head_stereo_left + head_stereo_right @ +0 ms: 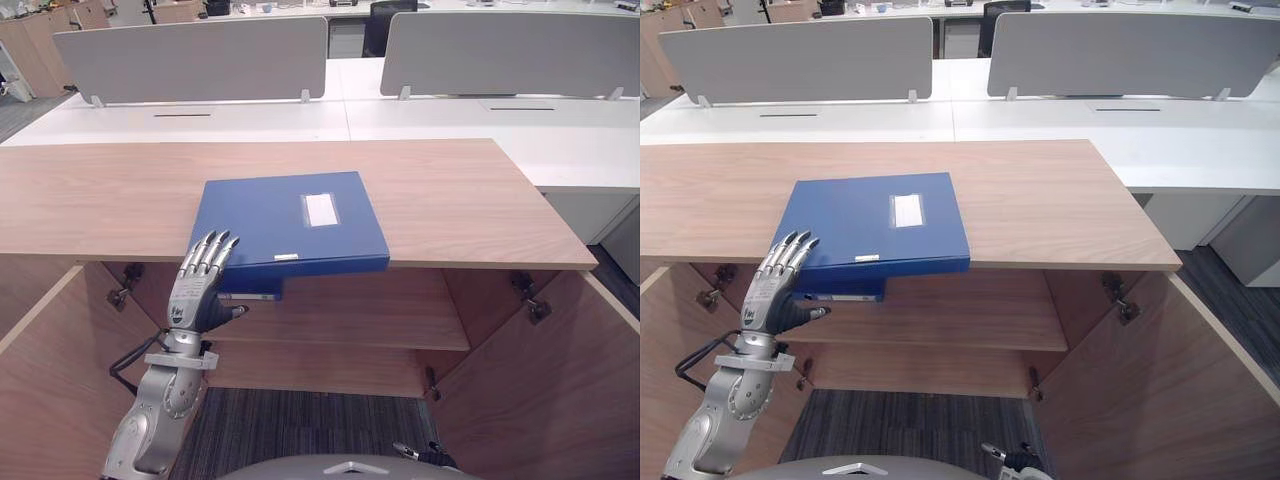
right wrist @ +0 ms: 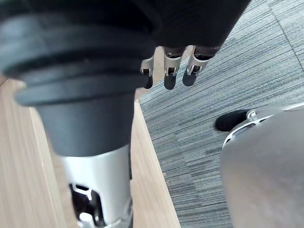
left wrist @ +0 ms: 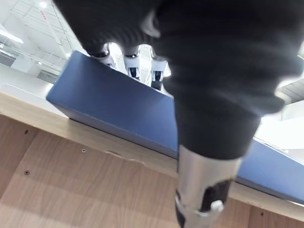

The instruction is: Walk over to the cabinet, pick up the folder, carry it to the office cabinet, place the folder inside the office cabinet, then close the office cabinet door

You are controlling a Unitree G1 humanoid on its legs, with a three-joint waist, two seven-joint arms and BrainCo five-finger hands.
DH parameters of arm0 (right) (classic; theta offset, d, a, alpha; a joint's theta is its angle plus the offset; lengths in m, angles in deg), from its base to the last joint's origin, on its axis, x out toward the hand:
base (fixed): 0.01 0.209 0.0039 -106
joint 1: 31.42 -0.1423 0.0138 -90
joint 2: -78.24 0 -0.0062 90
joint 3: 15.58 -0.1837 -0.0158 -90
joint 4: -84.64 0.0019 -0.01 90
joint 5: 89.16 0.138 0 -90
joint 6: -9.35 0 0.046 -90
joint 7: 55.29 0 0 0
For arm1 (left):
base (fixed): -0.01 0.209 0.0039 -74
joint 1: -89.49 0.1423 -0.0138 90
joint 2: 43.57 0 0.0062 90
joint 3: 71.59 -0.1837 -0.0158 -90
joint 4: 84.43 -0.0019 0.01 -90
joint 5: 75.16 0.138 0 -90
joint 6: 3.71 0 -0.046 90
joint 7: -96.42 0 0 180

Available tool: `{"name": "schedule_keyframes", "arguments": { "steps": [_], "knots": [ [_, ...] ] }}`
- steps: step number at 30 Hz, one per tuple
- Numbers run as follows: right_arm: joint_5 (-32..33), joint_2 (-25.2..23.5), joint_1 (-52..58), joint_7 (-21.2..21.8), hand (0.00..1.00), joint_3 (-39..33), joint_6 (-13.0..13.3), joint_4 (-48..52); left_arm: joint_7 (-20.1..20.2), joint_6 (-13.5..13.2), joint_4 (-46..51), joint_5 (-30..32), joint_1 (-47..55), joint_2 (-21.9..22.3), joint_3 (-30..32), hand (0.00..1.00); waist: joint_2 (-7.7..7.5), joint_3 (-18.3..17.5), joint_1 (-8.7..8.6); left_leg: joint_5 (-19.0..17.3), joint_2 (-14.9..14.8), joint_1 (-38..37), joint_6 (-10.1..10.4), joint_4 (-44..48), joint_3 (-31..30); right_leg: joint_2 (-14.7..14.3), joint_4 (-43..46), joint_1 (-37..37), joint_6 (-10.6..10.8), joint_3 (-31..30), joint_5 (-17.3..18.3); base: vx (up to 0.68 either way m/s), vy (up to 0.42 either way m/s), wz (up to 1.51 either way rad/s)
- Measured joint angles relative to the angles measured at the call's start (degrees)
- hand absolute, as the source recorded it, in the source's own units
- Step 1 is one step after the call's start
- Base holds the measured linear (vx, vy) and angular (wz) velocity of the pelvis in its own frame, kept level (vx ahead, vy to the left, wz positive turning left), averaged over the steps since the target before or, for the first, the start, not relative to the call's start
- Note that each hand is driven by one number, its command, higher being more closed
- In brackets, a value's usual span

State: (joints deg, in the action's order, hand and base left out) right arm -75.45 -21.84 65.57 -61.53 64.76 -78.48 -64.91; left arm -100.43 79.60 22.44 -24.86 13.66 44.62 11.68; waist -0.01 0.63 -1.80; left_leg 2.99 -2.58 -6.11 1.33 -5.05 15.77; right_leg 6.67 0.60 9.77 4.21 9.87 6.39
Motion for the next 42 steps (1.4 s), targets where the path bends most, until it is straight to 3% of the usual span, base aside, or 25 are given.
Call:
{"name": "schedule_keyframes", "arguments": {
  "steps": [18, 19, 42],
  "knots": [
    [0.07, -0.03, -0.16, 0.69, 0.0, 0.0, -0.16, -0.52, -0.83, 1.06, -1.92, 0.07, -2.33, -0.03, -0.01, 0.0, -0.2, -0.28, -0.5, -0.24, -0.01, 0.01, 0.14, 0.0, 0.16, 0.0, -0.14, 0.0, -0.09, -0.09, 0.05, 0.0, 0.0, 0.0],
    [0.07, -0.03, -0.2, 0.79, 0.0, 0.0, -0.16, -0.55, -1.22, 1.09, -1.93, 0.07, -2.37, -0.03, 0.0, 1.0, -0.2, -0.28, -0.59, -0.29, -0.01, 0.01, 0.15, 0.0, 0.18, 0.0, -0.17, -0.01, -0.1, -0.11, 0.06, 0.0, 0.0, 0.0],
    [2.33, -0.7, -0.66, 1.22, 0.0, 0.35, -0.08, -0.08, -4.12, 0.92, -2.36, 0.53, -9.82, -1.86, 3.22, 1.0, -0.76, -0.96, -1.48, -0.83, -0.07, 0.51, 0.11, 0.01, 1.42, -0.1, -0.52, -1.01, 0.05, -1.35, -0.24, 0.01, -0.007, -0.03]
  ]
}}
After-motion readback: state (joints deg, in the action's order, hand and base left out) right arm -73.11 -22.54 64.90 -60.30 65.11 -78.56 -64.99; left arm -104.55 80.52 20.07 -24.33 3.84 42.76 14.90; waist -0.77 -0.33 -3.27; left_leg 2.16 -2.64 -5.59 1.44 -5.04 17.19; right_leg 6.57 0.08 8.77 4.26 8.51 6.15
